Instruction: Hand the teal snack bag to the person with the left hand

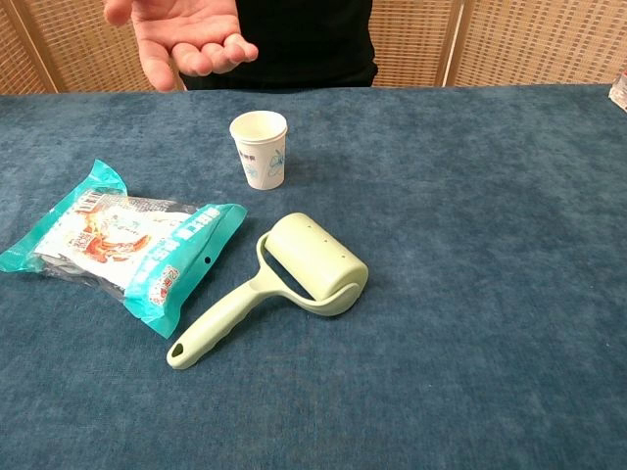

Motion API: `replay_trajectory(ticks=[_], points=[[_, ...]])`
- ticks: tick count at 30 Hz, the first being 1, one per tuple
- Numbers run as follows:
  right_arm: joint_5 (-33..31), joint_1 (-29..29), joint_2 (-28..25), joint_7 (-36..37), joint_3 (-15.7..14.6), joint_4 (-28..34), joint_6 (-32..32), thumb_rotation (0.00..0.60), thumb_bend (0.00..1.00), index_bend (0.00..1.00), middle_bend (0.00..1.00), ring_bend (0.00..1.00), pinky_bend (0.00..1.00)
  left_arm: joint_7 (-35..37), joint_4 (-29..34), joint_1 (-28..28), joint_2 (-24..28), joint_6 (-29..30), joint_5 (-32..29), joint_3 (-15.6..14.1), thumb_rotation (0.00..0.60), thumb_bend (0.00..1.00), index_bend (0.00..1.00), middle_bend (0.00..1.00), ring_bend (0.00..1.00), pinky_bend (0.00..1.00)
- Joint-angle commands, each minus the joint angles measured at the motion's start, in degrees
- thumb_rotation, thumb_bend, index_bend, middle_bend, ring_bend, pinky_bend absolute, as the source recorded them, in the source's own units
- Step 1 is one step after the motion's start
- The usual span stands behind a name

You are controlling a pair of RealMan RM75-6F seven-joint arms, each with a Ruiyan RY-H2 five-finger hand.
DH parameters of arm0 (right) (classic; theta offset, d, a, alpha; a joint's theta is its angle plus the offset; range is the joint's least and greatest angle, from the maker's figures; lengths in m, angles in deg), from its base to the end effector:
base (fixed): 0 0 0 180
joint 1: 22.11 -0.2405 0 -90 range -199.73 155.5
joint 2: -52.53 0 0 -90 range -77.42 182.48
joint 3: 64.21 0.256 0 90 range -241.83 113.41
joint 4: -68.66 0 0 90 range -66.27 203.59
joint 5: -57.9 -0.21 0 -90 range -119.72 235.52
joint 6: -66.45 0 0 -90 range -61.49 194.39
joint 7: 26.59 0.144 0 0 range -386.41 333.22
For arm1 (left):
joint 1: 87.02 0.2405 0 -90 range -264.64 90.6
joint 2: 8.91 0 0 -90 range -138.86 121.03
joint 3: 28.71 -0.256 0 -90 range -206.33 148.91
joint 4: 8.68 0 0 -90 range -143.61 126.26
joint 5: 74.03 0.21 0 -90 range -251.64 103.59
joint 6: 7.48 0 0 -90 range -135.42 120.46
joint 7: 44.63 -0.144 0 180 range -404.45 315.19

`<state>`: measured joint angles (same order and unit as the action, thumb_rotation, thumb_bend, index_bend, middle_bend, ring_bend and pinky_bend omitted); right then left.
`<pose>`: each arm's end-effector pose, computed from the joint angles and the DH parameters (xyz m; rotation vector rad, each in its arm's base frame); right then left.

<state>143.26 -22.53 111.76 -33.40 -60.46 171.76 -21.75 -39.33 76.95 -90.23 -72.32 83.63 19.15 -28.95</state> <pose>-0.2900 -0.1591 0.1791 1.3113 -0.8918 0.8738 -0.3204 0.1611 0.1728 -1.4618 -0.8103 -0.9532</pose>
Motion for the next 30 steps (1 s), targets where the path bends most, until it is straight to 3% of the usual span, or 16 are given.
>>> replay_trajectory(ticks=[1,10,19,24,30], points=[[0.02,0.01,0.01,0.02,-0.01,-0.03,-0.03,0.6,0.0,0.0,0.0,0.0,0.0,0.0,-0.02,0.0,-0.01,0.0,0.05,-0.02,0.515,0.07,0.0,0.0,0.0,0.07],[-0.29,-0.04,0.03,-0.03,0.09,-0.13,0.11,0.6,0.0,0.0,0.0,0.0,0.0,-2.27,-0.14,-1.52,-0.42,-1.36,1.81,-0.08,0.526,0.07,0.0,0.0,0.0,0.07],[-1.53,-0.38,0.39,-0.84,0.51,-0.15,0.76,0.6,0.0,0.0,0.0,0.0,0.0,-11.69,-1.0,-9.94,-4.1,-13.43,2.88,1.25,0.514,0.07,0.0,0.0,0.0,0.07],[-1.98,-0.47,0.44,-0.96,0.62,-0.28,1.0,0.6,0.0,0.0,0.0,0.0,0.0,-16.79,-0.63,-15.06,-6.84,-21.18,1.37,2.54,0.474,0.07,0.0,0.0,0.0,0.07],[-2.56,-0.54,0.24,-0.49,0.9,-0.44,1.15,0.6,0.0,0.0,0.0,0.0,0.0,-20.92,-0.71,-19.45,-9.76,-27.56,-0.44,3.48,0.472,0.07,0.0,0.0,0.0,0.07]])
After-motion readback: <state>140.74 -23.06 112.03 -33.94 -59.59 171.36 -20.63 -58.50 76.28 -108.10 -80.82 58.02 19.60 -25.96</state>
